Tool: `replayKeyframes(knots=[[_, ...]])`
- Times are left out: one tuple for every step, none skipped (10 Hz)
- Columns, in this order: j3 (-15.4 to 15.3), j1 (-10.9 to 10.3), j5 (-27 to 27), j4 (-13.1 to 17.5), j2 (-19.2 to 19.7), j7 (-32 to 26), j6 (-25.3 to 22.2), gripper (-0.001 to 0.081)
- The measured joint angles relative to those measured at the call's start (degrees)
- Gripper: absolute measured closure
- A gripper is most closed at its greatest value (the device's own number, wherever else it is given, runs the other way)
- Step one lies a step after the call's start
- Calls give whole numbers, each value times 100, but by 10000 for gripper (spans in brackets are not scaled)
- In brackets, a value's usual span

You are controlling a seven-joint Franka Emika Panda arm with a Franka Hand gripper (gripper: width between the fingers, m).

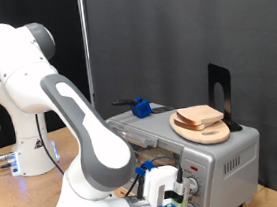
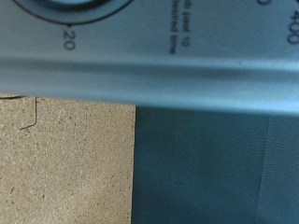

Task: Make a piece of toast with the oven

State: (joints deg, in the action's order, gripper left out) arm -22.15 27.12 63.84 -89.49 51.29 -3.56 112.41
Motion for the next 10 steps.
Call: replayKeyframes(knots=[[-8, -20, 19, -27, 0, 8, 36, 411], [-8, -39, 37, -56, 1, 10, 96, 546], [3, -37, 60, -81, 6, 16, 169, 546], [-2, -31, 115, -106, 5, 16, 198, 704], [-2, -26, 142, -116, 5, 16, 200, 704], [-2, -25, 162, -123, 5, 12, 202, 704], [-7, -20, 222, -148, -2, -95, 226, 704], [-32, 1, 373, -225, -29, -387, 295, 704], [-101, 66, 658, -383, -71, -1072, 427, 704], [-192, 157, 956, -550, -108, -1815, 537, 704]])
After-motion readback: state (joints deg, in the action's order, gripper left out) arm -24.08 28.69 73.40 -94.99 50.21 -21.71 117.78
